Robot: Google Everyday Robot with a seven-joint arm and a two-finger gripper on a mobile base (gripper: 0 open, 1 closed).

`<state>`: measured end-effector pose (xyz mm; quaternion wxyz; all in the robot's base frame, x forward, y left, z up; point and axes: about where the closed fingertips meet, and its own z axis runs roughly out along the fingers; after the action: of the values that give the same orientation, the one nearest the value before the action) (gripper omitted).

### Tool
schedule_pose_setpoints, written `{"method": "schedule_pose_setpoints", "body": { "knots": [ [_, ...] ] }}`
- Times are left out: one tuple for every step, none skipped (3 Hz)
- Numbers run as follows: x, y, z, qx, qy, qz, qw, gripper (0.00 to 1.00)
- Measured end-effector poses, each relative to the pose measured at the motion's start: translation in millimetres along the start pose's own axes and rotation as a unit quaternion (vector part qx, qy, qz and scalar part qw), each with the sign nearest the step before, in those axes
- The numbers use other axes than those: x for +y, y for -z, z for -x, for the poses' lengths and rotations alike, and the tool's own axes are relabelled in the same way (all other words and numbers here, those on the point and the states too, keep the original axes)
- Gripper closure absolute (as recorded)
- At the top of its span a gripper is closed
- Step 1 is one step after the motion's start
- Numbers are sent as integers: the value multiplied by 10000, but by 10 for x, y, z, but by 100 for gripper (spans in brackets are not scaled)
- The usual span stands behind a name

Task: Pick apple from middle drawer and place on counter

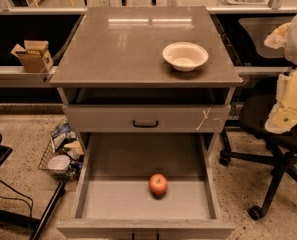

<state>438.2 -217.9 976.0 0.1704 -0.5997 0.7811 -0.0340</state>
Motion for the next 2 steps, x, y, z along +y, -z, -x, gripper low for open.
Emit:
{"method": "schedule_pose_setpoints", "body": {
  "knots": [
    [55, -240, -122, -115, 4, -20, 9999, 0],
    [79, -511, -128, -210, 218, -168, 9994, 0]
  ]
}}
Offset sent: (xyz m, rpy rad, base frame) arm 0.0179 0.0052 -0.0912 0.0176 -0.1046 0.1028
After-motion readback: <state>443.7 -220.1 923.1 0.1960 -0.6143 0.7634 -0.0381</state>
